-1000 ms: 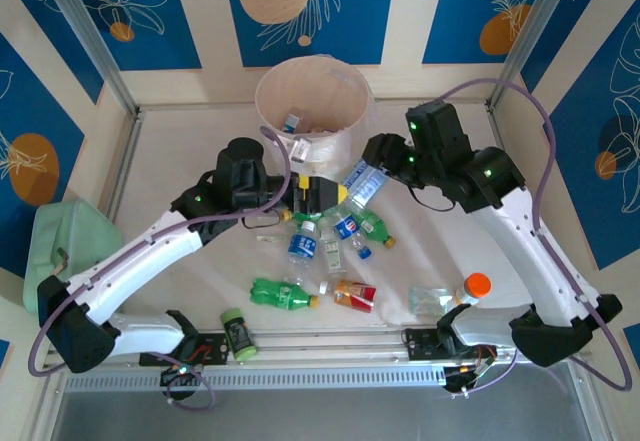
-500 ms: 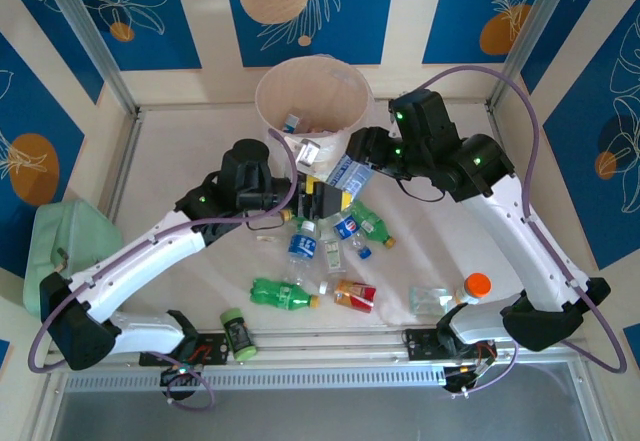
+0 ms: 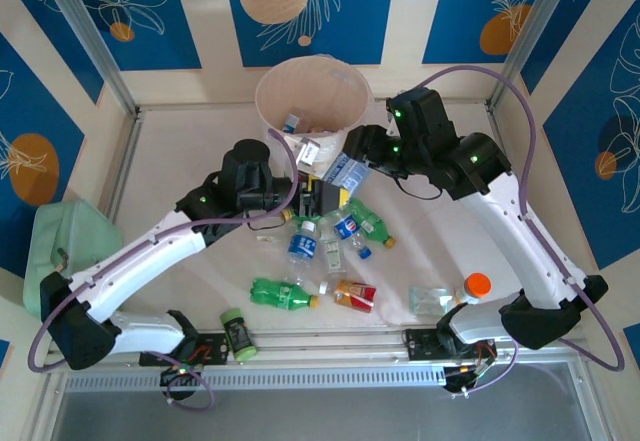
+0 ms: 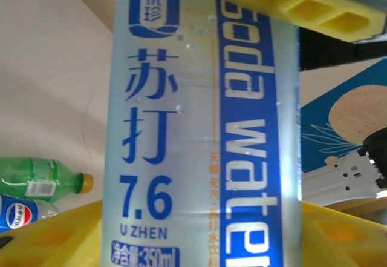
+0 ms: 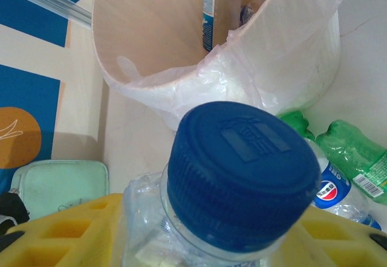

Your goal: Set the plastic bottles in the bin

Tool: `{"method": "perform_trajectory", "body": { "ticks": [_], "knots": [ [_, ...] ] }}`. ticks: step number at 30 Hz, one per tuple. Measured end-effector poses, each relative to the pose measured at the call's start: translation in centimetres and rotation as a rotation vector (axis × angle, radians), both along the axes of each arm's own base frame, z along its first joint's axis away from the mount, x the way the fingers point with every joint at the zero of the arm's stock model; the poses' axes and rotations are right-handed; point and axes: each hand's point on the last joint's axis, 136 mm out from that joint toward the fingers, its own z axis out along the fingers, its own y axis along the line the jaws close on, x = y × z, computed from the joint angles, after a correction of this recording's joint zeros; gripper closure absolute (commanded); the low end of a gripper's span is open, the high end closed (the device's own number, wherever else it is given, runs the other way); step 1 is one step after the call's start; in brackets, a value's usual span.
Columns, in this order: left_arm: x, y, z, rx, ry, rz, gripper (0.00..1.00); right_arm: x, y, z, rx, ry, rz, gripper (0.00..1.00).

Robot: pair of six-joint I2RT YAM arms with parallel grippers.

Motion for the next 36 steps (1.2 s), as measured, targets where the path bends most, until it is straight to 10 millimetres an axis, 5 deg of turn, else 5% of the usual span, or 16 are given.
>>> {"method": "perform_trajectory", "body": {
  "ticks": [6,9,16,28,36],
  "knots": [
    [0.4,0.1,0.1,0.003,-0.005,0.033,0.43,0.1,0.2,0.2,0.015,0.000,0.000,0.10],
    [0.8,0.3,0.1,-0.001,-0.003,0.061,0.43,0.2,-0.3,0.3,0.026,-0.002,-0.019,0.03],
    [2.1,0.7,-0.6,-0.109,0.114,0.122,0.43,-0.2,-2.8,-0.1,0.295,-0.067,0.016,0.02],
    [2.8,-0.2,5.7,-0.503,0.268,0.054,0.42,-1.4,0.8,3.6,0.517,-0.173,0.313,0.06],
    [2.5,-1.0,6.7,-0.581,0.322,-0.033,0.45,-1.5,1.5,5.2,0.517,-0.210,0.359,0.19]
  ]
}}
